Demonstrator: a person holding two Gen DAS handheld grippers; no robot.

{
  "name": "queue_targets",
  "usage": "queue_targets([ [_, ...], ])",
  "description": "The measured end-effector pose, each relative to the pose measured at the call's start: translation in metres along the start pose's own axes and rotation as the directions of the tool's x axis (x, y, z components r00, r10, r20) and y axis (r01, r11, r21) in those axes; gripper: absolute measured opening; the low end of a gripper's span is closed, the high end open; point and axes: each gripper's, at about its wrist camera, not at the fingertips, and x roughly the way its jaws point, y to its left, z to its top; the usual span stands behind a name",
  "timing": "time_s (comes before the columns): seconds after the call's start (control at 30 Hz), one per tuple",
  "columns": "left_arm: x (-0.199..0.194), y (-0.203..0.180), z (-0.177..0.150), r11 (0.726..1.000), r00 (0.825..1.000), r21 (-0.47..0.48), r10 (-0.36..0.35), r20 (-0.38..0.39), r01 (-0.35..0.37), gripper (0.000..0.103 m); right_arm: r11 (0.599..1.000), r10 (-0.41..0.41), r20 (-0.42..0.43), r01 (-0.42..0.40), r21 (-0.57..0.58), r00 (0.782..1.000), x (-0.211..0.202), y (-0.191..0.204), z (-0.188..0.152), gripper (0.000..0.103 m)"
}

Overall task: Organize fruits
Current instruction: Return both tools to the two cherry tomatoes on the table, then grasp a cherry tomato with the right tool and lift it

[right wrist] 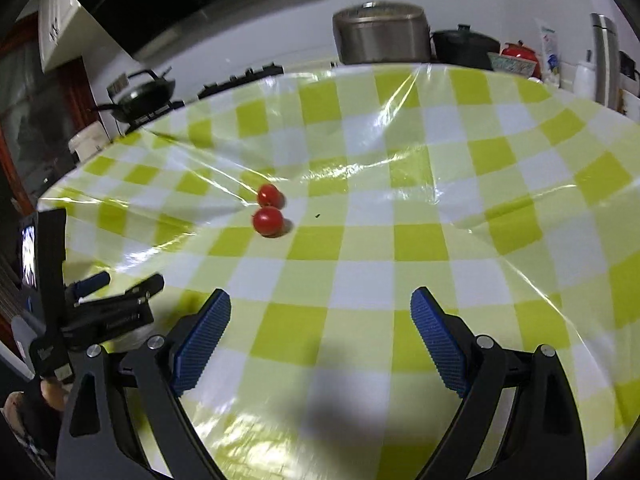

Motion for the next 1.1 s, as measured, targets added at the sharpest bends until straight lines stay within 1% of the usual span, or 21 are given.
queue_targets([
  [0.03,0.005,0.000,0.004,1.000,1.000,-0.006,-0.006,-0.007,0.006,0.102,1.000,-0.002,-0.004,0.002,-0.001,1.000,0.010,-0.001,0.003,0.089],
  [0.1,0.013,0.005,0.013,0.998,0.999,-0.047,-0.044,-0.001,0.044,0.102,1.000,0.003,-0.017,-0.003,0.011,1.000,0.028,-0.005,0.010,0.089],
  [0.13,0.016,0.007,0.016,0.996,0.998,-0.068,-0.057,0.002,0.057,0.102,1.000,0.002,-0.037,-0.001,0.022,0.999,0.043,-0.006,0.015,0.089],
  [0.23,0.027,0.014,0.015,0.988,0.993,-0.113,-0.111,-0.027,0.108,0.102,0.999,0.027,-0.117,-0.024,0.028,0.993,0.082,-0.002,0.028,0.089],
  [0.3,0.023,0.016,0.013,0.987,0.995,-0.125,-0.100,0.004,0.100,0.102,0.999,0.037,-0.138,-0.037,0.006,0.990,0.100,0.007,0.035,0.089],
  [0.37,0.018,0.015,0.011,0.986,0.993,-0.116,-0.114,0.036,0.117,0.102,0.998,0.059,-0.145,-0.064,-0.027,0.988,0.117,0.020,0.044,0.089],
  [0.43,0.019,0.014,0.011,0.987,0.993,-0.113,-0.114,0.034,0.117,0.102,0.993,0.084,-0.161,-0.096,-0.064,0.983,0.134,0.033,0.054,0.089],
  [0.5,0.021,0.014,0.011,0.985,0.992,-0.117,-0.122,0.028,0.124,0.102,0.983,0.136,-0.201,-0.157,-0.093,0.970,0.149,0.042,0.061,0.089],
  [0.63,0.020,0.015,0.010,0.985,0.992,-0.120,-0.124,0.031,0.127,0.102,0.965,0.149,-0.224,-0.191,-0.178,0.963,0.169,0.055,0.072,0.088],
  [0.73,0.020,0.015,0.011,0.984,0.992,-0.121,-0.127,0.029,0.129,0.102,0.952,0.121,-0.256,-0.185,-0.243,0.959,0.183,0.064,0.076,0.087],
  [0.8,0.020,0.015,0.011,0.984,0.992,-0.122,-0.126,0.028,0.128,0.102,0.946,0.108,-0.267,-0.181,-0.269,0.958,0.190,0.068,0.078,0.084],
  [0.87,0.020,0.015,0.010,0.984,0.992,-0.123,-0.126,0.027,0.129,0.102,0.943,0.119,-0.285,-0.198,-0.267,0.951,0.197,0.069,0.079,0.078],
  [0.93,0.019,0.015,0.010,0.984,0.992,-0.123,-0.127,0.026,0.129,0.102,0.941,0.123,-0.312,-0.210,-0.265,0.942,0.202,0.071,0.078,0.066],
  [1.03,0.019,0.015,0.010,0.984,0.992,-0.123,-0.127,0.026,0.130,0.102,0.925,0.121,-0.313,-0.222,-0.308,0.942,0.200,0.078,0.072,0.060],
  [1.1,0.020,0.014,0.010,0.984,0.991,-0.123,-0.129,0.024,0.131,0.102,0.922,0.101,-0.305,-0.205,-0.328,0.947,0.200,0.081,0.070,0.058],
])
